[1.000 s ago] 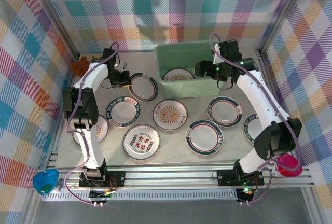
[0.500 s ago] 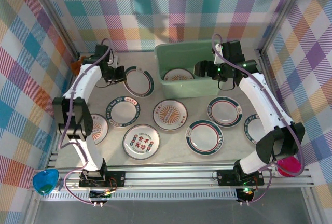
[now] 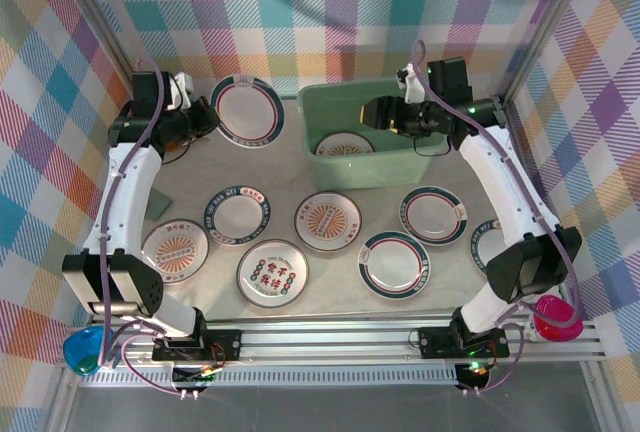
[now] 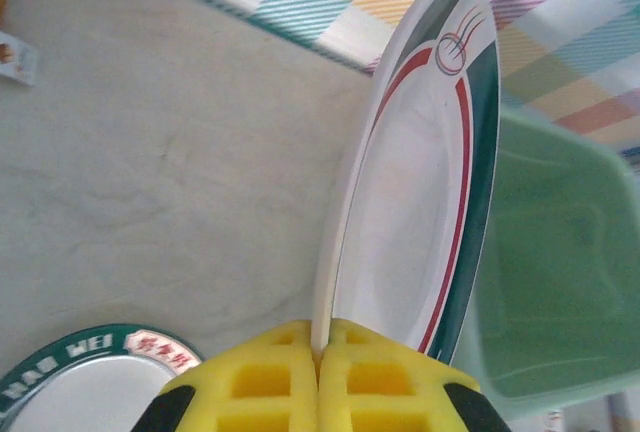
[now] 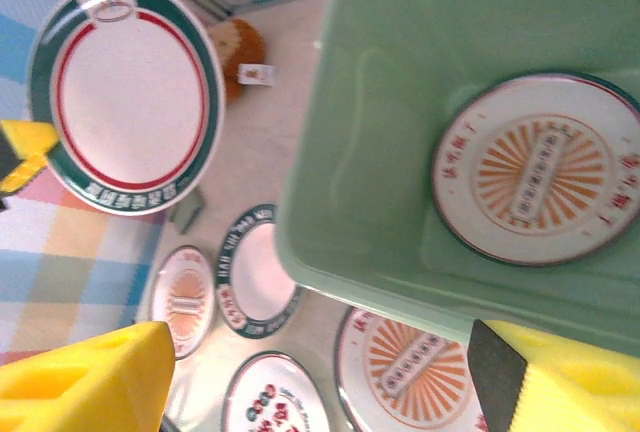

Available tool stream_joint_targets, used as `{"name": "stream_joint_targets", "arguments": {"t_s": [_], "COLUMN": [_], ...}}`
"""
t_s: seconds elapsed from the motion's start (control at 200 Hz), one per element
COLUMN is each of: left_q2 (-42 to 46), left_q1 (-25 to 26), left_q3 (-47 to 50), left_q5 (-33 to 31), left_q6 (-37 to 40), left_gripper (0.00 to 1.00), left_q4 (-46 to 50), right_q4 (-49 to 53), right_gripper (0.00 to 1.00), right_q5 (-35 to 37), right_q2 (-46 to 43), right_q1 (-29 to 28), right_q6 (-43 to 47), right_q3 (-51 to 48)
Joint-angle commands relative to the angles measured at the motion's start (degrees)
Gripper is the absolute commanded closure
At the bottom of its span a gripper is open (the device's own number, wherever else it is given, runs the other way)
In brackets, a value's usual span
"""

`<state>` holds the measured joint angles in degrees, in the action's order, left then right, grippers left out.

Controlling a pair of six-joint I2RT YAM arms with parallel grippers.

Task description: Place the plates into the plastic bin on the countertop

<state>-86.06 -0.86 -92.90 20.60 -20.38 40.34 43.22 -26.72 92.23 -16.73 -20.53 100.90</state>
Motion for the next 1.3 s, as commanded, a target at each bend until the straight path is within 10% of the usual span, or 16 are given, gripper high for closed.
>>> {"name": "stream_joint_targets", "arguments": {"t_s": [0.0, 0.79, 1.295], "left_q2": [1.49, -3.05, -4.99], "left_q1": [-0.30, 13.72, 16.20], "left_q3": [-2.51, -4.75, -6.24], "left_q5": [8.04, 16.05, 15.57], "left_q6": [-6.80, -18.62, -18.13], "left_gripper": [1.00, 1.00, 1.00], "left_q4": [-6.17, -19.20, -19.40], "right_q4": [-2.31, -9.43, -12.13], "right_gripper": [0.24, 0.41, 0.71], "right_q5": [-7.98, -8.70, -9.38], "right_q2": [1.94, 7.36, 8.39], "right_q1": [-0.31, -0.74, -0.75], "right_q6": [-1.38, -9.87, -13.81], "right_q3": [3.70, 8.41, 6.85]}}
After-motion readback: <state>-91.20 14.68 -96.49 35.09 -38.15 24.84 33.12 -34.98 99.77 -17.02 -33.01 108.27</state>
